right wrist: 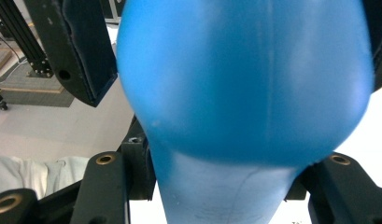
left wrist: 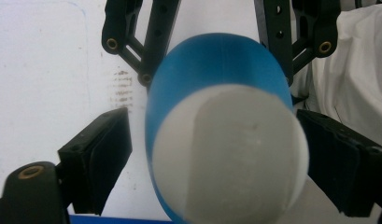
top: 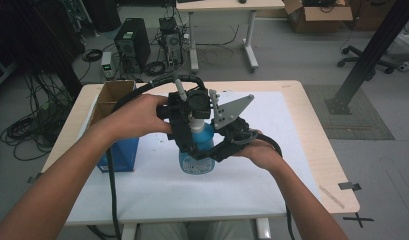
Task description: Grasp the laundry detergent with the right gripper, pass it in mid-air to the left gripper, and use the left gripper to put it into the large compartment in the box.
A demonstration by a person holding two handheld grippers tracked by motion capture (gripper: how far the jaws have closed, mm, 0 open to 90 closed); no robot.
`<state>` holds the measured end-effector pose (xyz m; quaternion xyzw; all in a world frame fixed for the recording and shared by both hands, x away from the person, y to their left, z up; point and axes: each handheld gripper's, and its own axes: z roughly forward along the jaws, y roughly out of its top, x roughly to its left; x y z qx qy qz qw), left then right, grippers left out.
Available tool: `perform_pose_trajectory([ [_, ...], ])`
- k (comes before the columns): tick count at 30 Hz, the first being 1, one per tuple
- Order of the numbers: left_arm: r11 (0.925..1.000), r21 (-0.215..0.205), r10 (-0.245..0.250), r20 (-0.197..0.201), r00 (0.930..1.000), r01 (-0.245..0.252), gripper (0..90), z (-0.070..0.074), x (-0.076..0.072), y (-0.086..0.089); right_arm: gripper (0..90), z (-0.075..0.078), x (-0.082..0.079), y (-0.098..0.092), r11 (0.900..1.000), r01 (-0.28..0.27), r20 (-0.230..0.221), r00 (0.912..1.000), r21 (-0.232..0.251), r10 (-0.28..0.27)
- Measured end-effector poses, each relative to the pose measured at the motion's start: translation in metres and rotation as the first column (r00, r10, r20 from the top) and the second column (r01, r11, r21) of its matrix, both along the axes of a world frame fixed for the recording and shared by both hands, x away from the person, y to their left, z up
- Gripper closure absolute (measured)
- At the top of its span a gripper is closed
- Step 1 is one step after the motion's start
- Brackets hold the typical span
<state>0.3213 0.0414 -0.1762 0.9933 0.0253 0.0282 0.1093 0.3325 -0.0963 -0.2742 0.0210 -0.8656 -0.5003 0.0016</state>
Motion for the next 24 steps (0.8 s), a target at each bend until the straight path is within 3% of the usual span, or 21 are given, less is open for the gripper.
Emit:
perform_pose_trajectory([
  [24,1.0,0.004,-0.006,0.008,1.0,0.006,25.7,0.0004,0.0016,-0.0003,43.7,0.0006,-0.0002,0.0002,1.0,-0.001,-0.003,1.0,0.002,0.001],
])
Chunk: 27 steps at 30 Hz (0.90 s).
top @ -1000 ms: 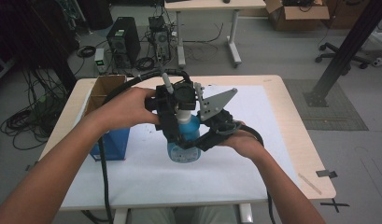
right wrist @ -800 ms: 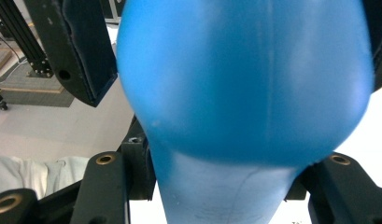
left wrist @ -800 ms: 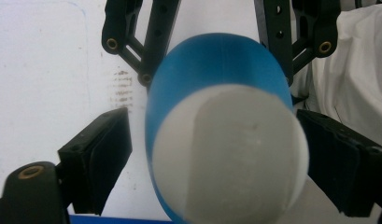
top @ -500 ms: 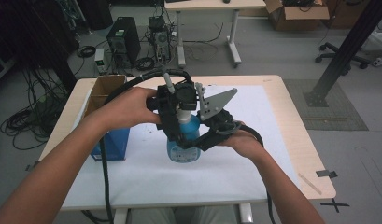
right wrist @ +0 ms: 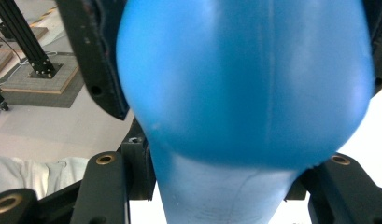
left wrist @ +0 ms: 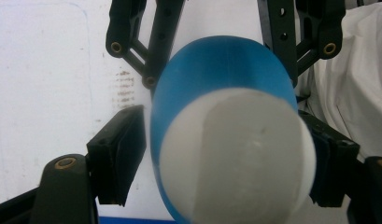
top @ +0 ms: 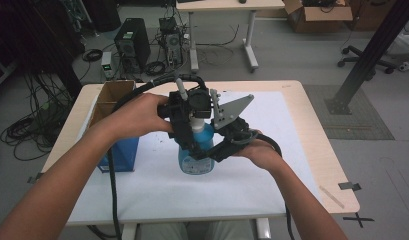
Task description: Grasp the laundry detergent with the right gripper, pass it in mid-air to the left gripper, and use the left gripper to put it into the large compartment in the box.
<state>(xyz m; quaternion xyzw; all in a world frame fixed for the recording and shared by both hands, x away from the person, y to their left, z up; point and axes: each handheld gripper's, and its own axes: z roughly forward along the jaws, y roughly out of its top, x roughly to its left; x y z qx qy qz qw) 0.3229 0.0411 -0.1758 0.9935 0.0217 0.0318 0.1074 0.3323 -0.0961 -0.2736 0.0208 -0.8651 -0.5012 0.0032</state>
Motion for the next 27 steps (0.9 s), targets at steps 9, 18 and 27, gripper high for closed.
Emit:
perform_pose_trajectory([
  [9,1.0,0.004,0.0,-0.002,1.0,0.0,30.3,-0.0005,0.0013,-0.0009,43.6,0.0,0.0,0.0004,1.0,-0.002,-0.001,1.0,0.001,0.002],
  [18,0.9999,-0.005,-0.016,-0.011,0.9998,0.016,37.4,-0.0003,0.001,-0.0023,43.7,-0.0012,0.0012,-0.0014,1.0,0.001,-0.002,1.0,0.006,-0.001],
  [27,1.0,0.005,-0.005,-0.007,1.0,0.005,37.8,-0.0014,0.0028,-0.0029,37.7,-0.0032,0.0039,-0.002,1.0,0.002,-0.032,0.9995,0.004,-0.002],
])
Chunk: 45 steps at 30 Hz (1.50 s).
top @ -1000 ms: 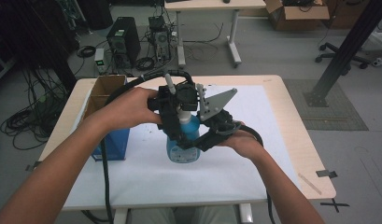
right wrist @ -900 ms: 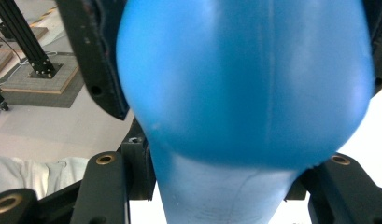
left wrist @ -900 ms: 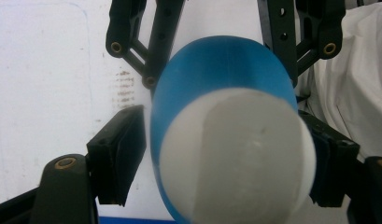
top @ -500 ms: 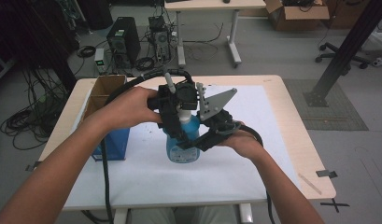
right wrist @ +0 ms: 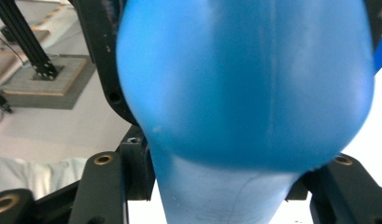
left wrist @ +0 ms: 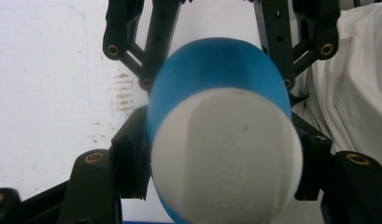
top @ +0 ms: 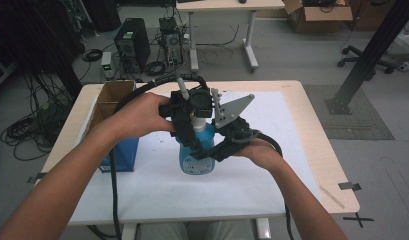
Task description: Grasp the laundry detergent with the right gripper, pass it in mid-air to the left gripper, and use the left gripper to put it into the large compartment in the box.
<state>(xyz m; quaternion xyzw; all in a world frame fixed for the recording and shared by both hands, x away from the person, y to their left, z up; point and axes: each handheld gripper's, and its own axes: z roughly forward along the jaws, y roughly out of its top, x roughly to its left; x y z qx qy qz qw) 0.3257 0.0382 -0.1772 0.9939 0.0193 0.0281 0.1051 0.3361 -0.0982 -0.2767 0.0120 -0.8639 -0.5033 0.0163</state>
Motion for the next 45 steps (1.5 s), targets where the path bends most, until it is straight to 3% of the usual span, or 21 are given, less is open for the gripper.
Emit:
perform_pose_trajectory([
  [1,1.0,0.001,0.008,0.005,1.0,-0.008,37.9,0.0,0.0,0.0,26.6,0.0,0.0,-0.001,1.0,0.019,-0.004,0.9998,0.012,-0.019],
  [2,0.9999,-0.001,0.016,0.012,0.9998,-0.016,37.9,0.0,0.001,0.001,21.3,0.001,0.0,-0.003,0.999,0.048,-0.009,0.9988,0.015,-0.047],
  [6,0.9982,-0.005,0.06,0.025,0.9979,-0.06,37.9,0.005,0.005,0.007,13.5,0.002,0.004,-0.018,0.997,0.074,-0.036,0.9966,-0.008,-0.074],
  [11,0.9917,0.01,0.128,0.04,0.991,-0.128,37.9,0.014,0.011,0.014,7.0,0.003,0.008,-0.045,0.981,0.152,-0.039,0.9868,-0.118,-0.157],
  [15,0.9787,0.016,0.203,0.072,0.9765,-0.205,37.8,0.023,0.016,0.019,4.5,0.006,0.01,-0.066,0.95,0.232,-0.001,0.9714,-0.211,-0.237],
  [21,0.9387,-0.004,0.343,0.103,0.9335,-0.345,37.8,0.046,0.028,0.032,4.4,0.021,0.01,-0.094,0.903,0.31,0.062,0.9499,-0.298,-0.306],
  [24,0.9116,-0.018,0.41,0.11,0.9054,-0.411,37.9,0.058,0.034,0.039,4.3,0.027,0.011,-0.105,0.87,0.357,0.114,0.9338,-0.339,-0.339],
  [27,0.8819,-0.026,0.47,0.123,0.874,-0.471,37.8,0.067,0.039,0.046,4.3,0.03,0.011,-0.113,0.852,0.375,0.13,0.9267,-0.364,-0.353],
  [30,0.8519,-0.024,0.521,0.133,0.8429,-0.523,37.8,0.077,0.043,0.051,4.2,0.031,0.013,-0.12,0.824,0.388,0.137,0.921,-0.413,-0.365],
  [33,0.8163,-0.034,0.575,0.138,0.8063,-0.577,37.8,0.086,0.047,0.058,5.2,0.032,0.014,-0.126,0.815,0.388,0.133,0.9204,-0.431,-0.368],
  [36,0.7762,-0.044,0.628,0.141,0.7652,-0.629,37.8,0.094,0.051,0.065,5.2,0.034,0.015,-0.131,0.806,0.393,0.135,0.9177,-0.442,-0.373],
  [39,0.7305,-0.059,0.681,0.142,0.7187,-0.68,37.8,0.102,0.054,0.073,6.2,0.038,0.015,-0.134,0.801,0.396,0.145,0.917,-0.45,-0.371],
  [41,0.695,-0.074,0.717,0.142,0.6823,-0.715,37.8,0.107,0.055,0.078,6.1,0.041,0.015,-0.136,0.794,0.404,0.156,0.9137,-0.455,-0.375],
  [45,0.6179,-0.105,0.785,0.128,0.6055,-0.779,37.8,0.115,0.058,0.088,6.2,0.044,0.016,-0.14,0.79,0.409,0.165,0.9116,-0.456,-0.377],
])
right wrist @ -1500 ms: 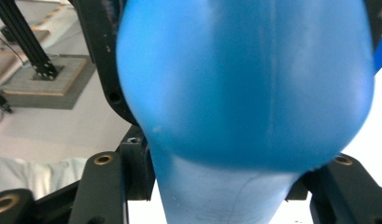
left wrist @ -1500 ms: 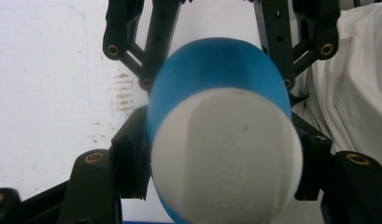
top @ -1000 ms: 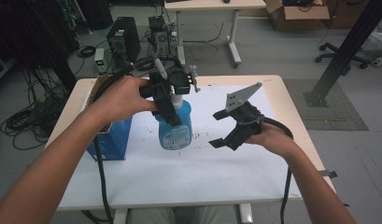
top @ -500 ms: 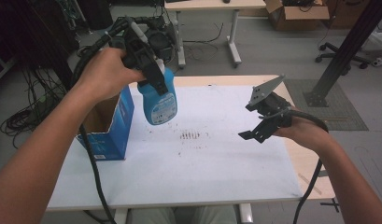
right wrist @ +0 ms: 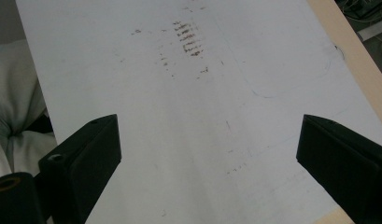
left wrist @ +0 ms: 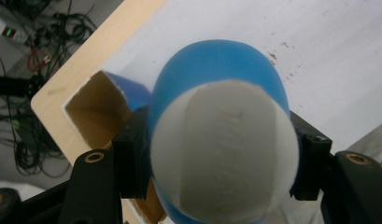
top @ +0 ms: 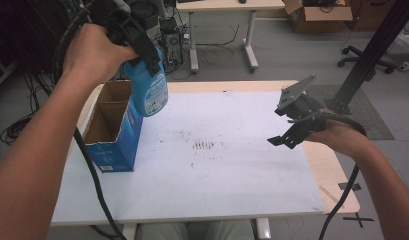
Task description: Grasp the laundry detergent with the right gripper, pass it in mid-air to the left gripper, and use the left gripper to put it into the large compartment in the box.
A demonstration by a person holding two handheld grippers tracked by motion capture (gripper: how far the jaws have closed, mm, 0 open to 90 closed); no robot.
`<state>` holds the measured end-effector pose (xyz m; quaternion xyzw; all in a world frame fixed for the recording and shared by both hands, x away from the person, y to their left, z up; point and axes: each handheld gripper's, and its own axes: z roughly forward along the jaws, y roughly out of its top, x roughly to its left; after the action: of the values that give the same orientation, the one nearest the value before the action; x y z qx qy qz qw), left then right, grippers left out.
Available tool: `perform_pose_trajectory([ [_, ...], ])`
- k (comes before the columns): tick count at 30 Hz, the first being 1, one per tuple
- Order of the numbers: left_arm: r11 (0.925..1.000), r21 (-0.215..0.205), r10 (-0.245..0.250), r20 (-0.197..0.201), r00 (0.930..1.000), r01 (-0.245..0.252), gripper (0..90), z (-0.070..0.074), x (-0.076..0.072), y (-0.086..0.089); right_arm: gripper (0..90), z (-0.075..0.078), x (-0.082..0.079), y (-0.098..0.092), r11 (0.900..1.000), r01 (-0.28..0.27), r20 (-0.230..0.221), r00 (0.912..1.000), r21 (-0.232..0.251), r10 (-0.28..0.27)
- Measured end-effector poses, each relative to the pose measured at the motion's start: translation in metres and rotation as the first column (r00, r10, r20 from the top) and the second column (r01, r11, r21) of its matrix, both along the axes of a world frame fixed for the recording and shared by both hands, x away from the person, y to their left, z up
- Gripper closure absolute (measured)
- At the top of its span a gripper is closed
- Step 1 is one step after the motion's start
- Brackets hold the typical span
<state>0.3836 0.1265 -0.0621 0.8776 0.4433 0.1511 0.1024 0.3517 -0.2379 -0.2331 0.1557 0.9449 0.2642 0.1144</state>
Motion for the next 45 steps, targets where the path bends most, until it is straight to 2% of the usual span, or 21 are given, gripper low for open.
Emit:
perform_pose_trajectory([
  [6,0.9949,-0.014,0.1,0.001,0.995,-0.1,37.9,0.009,0.003,0.015,6.1,0.002,0.001,-0.001,1.0,-0.004,-0.005,1.0,-0.011,0.004],
  [9,0.989,-0.017,0.147,-0.003,0.9892,-0.147,37.9,0.013,0.003,0.024,6.0,0.004,0.002,-0.002,1.0,0.001,-0.007,1.0,-0.019,-0.001],
  [11,0.9822,-0.029,0.186,-0.001,0.9826,-0.186,37.8,0.015,0.002,0.031,5.7,0.005,0.003,-0.003,1.0,0.002,-0.011,0.9999,-0.024,-0.002],
  [17,0.9558,-0.042,0.291,-0.006,0.9567,-0.291,37.8,0.017,0.002,0.053,5.6,0.002,0.003,-0.002,0.999,0.001,-0.015,0.9999,-0.05,-0.002],
  [24,0.9175,-0.039,0.396,0.003,0.9182,-0.396,37.8,0.01,0.001,0.077,6.2,-0.004,0.003,-0.005,0.999,-0.005,-0.016,0.9999,-0.045,0.004],
  [27,0.9056,-0.039,0.423,0.005,0.9062,-0.422,37.8,0.006,0.002,0.087,6.2,-0.005,0.003,-0.007,0.999,-0.006,-0.019,0.9998,-0.042,0.005],
  [31,0.886,-0.052,0.462,0.007,0.8869,-0.461,37.8,-0.005,0.003,0.1,6.3,-0.008,0.003,-0.009,0.999,-0.001,-0.027,0.9996,-0.042,-0.001],
  [33,0.8793,-0.05,0.474,0.004,0.8803,-0.474,37.8,-0.011,0.004,0.104,6.3,-0.008,0.003,-0.011,0.999,-0.001,-0.025,0.9997,-0.042,0.0],
  [35,0.8765,-0.045,0.48,0.009,0.8772,-0.479,37.8,-0.017,0.005,0.107,6.3,-0.008,0.003,-0.013,0.999,0.003,-0.024,0.9997,-0.036,-0.004],
  [37,0.8769,-0.037,0.48,0.007,0.8774,-0.479,37.8,-0.024,0.006,0.109,6.2,-0.008,0.003,-0.014,0.999,0.005,-0.025,0.9997,-0.036,-0.006],
  [42,0.8717,-0.046,0.488,-0.002,0.8727,-0.488,37.8,-0.045,0.01,0.116,6.2,-0.012,0.003,-0.017,0.999,0.013,-0.034,0.9993,-0.042,-0.014],
  [45,0.8736,-0.041,0.485,-0.002,0.8743,-0.485,37.8,-0.059,0.013,0.119,6.1,-0.013,0.003,-0.018,0.999,0.017,-0.04,0.999,-0.048,-0.019],
])
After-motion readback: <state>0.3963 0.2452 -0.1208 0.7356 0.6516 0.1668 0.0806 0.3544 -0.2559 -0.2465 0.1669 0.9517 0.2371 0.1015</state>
